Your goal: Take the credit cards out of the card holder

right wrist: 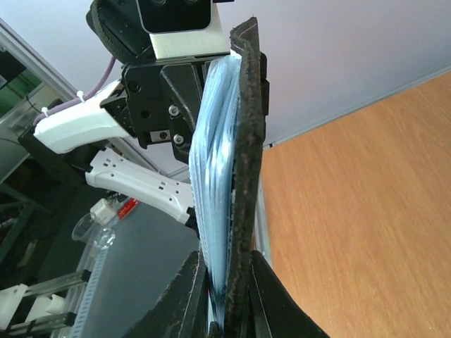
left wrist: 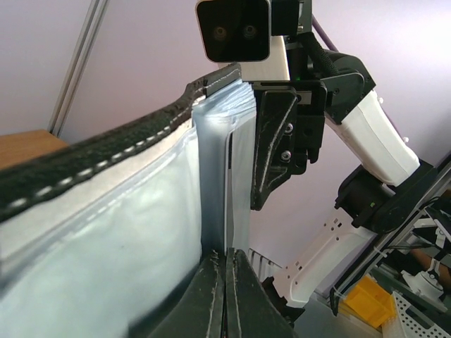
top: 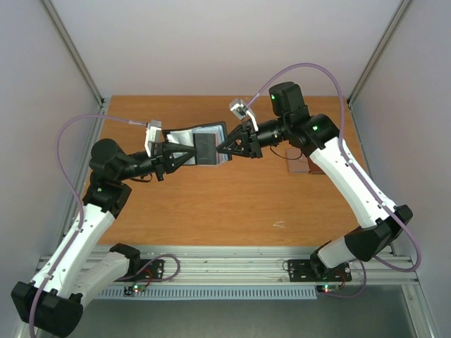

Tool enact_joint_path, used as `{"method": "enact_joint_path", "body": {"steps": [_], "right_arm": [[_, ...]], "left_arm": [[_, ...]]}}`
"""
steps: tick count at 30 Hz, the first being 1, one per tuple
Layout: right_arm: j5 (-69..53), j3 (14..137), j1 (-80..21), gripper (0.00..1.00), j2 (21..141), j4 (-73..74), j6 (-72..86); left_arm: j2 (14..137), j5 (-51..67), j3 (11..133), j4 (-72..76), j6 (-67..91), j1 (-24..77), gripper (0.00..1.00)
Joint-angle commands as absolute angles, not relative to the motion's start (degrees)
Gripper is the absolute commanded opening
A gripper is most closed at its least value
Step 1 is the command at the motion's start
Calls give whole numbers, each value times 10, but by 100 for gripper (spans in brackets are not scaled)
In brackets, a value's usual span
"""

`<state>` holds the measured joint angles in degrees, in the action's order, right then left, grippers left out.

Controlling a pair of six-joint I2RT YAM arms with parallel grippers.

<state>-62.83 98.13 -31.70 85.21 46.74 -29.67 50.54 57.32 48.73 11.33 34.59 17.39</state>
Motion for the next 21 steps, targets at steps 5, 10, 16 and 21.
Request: {"method": "enact_joint_path", "body": {"steps": [5,10,16,21], "right_arm": [[-656,989,-283,1,836,507,-323],[-658,994,-279,1,838,522,-331],[-603,980,-227,1,818,504,-296],[-583,952,-136,1,808,481,-239]], "left_arm": [[491,587,486,153,361,159,0],[491,588,486,148,359,157,0],[474,532,494,-7,265,149,0],[472,396,518,-212,6,143,0]]}}
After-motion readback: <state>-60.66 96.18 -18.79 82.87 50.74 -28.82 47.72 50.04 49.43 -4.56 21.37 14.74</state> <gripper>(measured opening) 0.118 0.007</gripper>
